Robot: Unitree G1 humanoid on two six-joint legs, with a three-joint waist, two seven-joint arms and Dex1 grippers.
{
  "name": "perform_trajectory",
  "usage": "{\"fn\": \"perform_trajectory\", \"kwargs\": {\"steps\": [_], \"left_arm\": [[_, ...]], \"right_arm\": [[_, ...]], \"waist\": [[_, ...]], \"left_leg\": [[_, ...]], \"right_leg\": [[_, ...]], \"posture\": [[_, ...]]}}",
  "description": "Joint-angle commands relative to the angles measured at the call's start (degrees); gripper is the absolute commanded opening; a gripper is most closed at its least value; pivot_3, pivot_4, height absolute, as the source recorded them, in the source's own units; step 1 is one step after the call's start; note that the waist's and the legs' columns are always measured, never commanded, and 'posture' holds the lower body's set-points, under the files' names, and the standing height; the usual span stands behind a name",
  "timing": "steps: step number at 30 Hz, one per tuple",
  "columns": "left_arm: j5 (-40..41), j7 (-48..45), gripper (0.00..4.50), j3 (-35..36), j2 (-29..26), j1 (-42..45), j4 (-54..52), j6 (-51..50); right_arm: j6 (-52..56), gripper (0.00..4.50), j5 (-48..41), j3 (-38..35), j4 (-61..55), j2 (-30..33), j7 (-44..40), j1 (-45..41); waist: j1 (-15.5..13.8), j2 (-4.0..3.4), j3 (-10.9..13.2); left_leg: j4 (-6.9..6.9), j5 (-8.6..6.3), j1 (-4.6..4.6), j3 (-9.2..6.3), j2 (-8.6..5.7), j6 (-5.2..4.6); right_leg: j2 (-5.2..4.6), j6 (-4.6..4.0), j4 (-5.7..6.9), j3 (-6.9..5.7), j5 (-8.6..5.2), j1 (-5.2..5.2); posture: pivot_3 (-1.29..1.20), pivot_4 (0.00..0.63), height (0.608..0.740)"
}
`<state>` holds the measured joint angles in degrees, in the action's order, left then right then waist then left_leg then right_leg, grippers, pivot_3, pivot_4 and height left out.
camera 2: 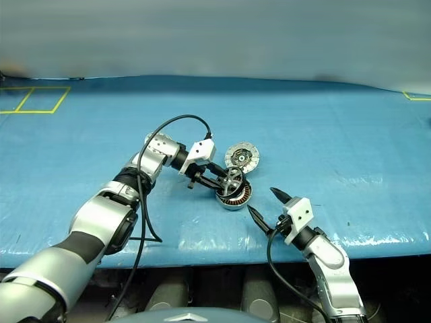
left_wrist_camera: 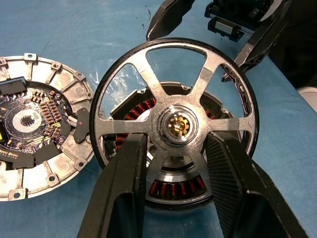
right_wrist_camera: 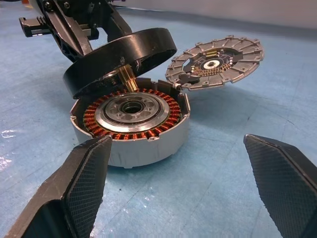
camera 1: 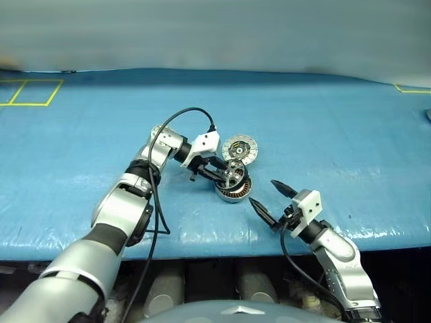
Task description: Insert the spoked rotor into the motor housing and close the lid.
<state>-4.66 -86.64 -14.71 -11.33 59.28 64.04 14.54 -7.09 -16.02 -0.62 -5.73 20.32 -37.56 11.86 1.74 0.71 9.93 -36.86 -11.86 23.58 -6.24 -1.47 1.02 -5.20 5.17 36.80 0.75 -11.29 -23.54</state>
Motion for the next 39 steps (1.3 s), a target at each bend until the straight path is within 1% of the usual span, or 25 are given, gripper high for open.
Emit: {"fn": "perform_trajectory", "kwargs": {"steps": [1, 6, 7, 8, 11, 17, 21, 25, 29, 31, 34, 38, 39], "left_arm": [[-0.32, 0.06, 1.43, 0.02, 0.32, 1.75, 0.27, 1.07], [-0.41, 0.49, 1.43, 0.11, 0.37, 2.02, 0.78, 1.46], [-0.47, 0.57, 2.15, 0.08, 0.37, 2.07, 0.84, 1.58], [-0.5, 0.83, 2.33, 0.11, 0.39, 2.09, 0.85, 1.88], [-0.27, 1.48, 3.29, 0.6, 0.57, 2.23, 0.74, 2.49], [0.93, 2.12, 3.29, 2.14, 0.01, 2.65, 0.17, 2.53], [3.86, 1.63, 3.29, 4.48, -0.71, 2.0, -2.13, 1.81], [6.69, 0.04, 3.29, 5.81, -1.3, -1.76, -7.29, -0.41], [7.0, 0.86, 3.29, 4.76, -0.93, -5.98, -12.45, -1.92], [5.7, 0.7, 3.29, 3.01, -0.42, -7.35, -13.41, -3.02], [4.71, 2.61, 2.75, 1.78, 0.05, -8.13, -13.82, -3.36], [4.7, 5.45, 1.48, 1.72, 0.53, -7.85, -13.34, -2.89], [4.3, 6.52, 1.06, 1.56, 0.6, -7.67, -12.94, -2.43]], "right_arm": [[-1.22, 4.5, -0.31, -1.32, -2.64, 0.49, 0.2, 0.13], [-1.58, 4.5, 0.16, -1.28, -2.54, 0.46, 0.56, -0.09], [-1.61, 4.5, 0.16, -1.26, -2.49, 0.47, 0.55, -0.13], [-1.66, 4.5, 0.17, -1.26, -2.43, 0.48, 0.56, -0.17], [-1.8, 4.5, 0.2, -1.23, -2.24, 0.48, 0.59, -0.34], [-1.82, 4.5, 0.16, -1.1, -1.97, 0.37, 0.58, -0.59], [-1.58, 4.5, 0.07, -1.24, -1.92, 0.46, 0.62, -0.63], [-0.4, 4.5, -0.52, -1.19, -1.6, 0.83, 0.06, -1.34], [0.48, 4.5, -0.58, -0.7, -1.01, 0.97, -0.47, -3.37], [0.73, 4.5, -0.23, -0.25, -0.22, 1.04, -0.74, -4.45], [0.94, 4.5, 0.16, 0.18, 0.25, 1.04, -0.94, -5.23], [1.0, 4.5, 0.32, 0.22, 0.05, 0.94, -0.99, -4.83], [0.94, 4.5, 0.33, 0.15, 0.03, 0.94, -1.01, -4.61]], "waist": [[0.02, 0.0, 0.0], [0.03, 0.0, 0.0], [0.03, 0.0, 0.0], [0.01, 0.0, 0.0], [-0.04, 0.0, 0.0], [-0.05, 0.0, 0.0], [-0.02, 0.0, 0.0], [0.03, -0.01, 0.0], [0.22, -0.02, -0.01], [0.15, -0.02, -0.01], [-0.25, -0.02, -0.01], [-0.3, -0.02, -0.01], [-0.29, -0.02, -0.01]], "left_leg": [[-0.01, 0.0, 0.0, 0.0, 0.0, 0.0], [-0.05, 0.0, 0.0, 0.0, 0.0, 0.0], [-0.06, 0.0, 0.0, 0.0, 0.0, 0.0], [-0.06, 0.0, 0.0, 0.0, 0.0, 0.0], [-0.06, 0.0, 0.0, 0.0, 0.0, 0.0], [-0.07, 0.0, 0.0, 0.0, 0.0, 0.0], [-0.06, 0.0, 0.0, -0.01, 0.0, -0.01], [-0.06, 0.0, -0.01, 0.0, 0.0, -0.01], [-0.06, 0.0, -0.03, 0.0, 0.0, -0.01], [-0.09, 0.0, -0.03, -0.02, 0.0, -0.01], [-0.13, 0.0, -0.02, -0.02, 0.0, -0.01], [-0.12, 0.0, -0.02, -0.02, -0.01, -0.01], [-0.12, 0.0, -0.02, -0.02, -0.01, -0.01]], "right_leg": [[0.0, 0.0, 0.0, 0.0, 0.0, 0.0], [0.0, 0.0, 0.02, 0.0, 0.0, 0.01], [0.0, 0.0, 0.02, 0.0, 0.0, 0.01], [0.0, 0.0, 0.02, 0.0, 0.0, 0.01], [0.0, 0.0, 0.02, 0.0, 0.0, 0.01], [0.0, 0.01, 0.02, 0.0, 0.0, 0.02], [0.0, 0.01, 0.02, 0.0, 0.01, 0.01], [0.0, 0.01, 0.02, 0.01, 0.01, 0.03], [0.0, 0.01, 0.04, 0.02, 0.02, 0.03], [0.01, 0.0, 0.05, 0.01, 0.02, 0.04], [0.01, 0.01, 0.05, 0.01, 0.02, 0.07], [0.01, 0.01, 0.04, 0.01, 0.02, 0.06], [0.01, 0.01, 0.04, 0.01, 0.02, 0.06]], "posture": [[0.0, 0.15, 0.74], [0.0, 0.15, 0.74], [0.0, 0.15, 0.74], [0.0, 0.15, 0.74], [0.0, 0.15, 0.74], [0.0, 0.15, 0.74], [0.0, 0.15, 0.74], [0.0, 0.15, 0.74], [0.0, 0.15, 0.74], [0.0, 0.15, 0.74], [0.0, 0.15, 0.74], [0.0, 0.15, 0.74], [0.0, 0.15, 0.74]]}}
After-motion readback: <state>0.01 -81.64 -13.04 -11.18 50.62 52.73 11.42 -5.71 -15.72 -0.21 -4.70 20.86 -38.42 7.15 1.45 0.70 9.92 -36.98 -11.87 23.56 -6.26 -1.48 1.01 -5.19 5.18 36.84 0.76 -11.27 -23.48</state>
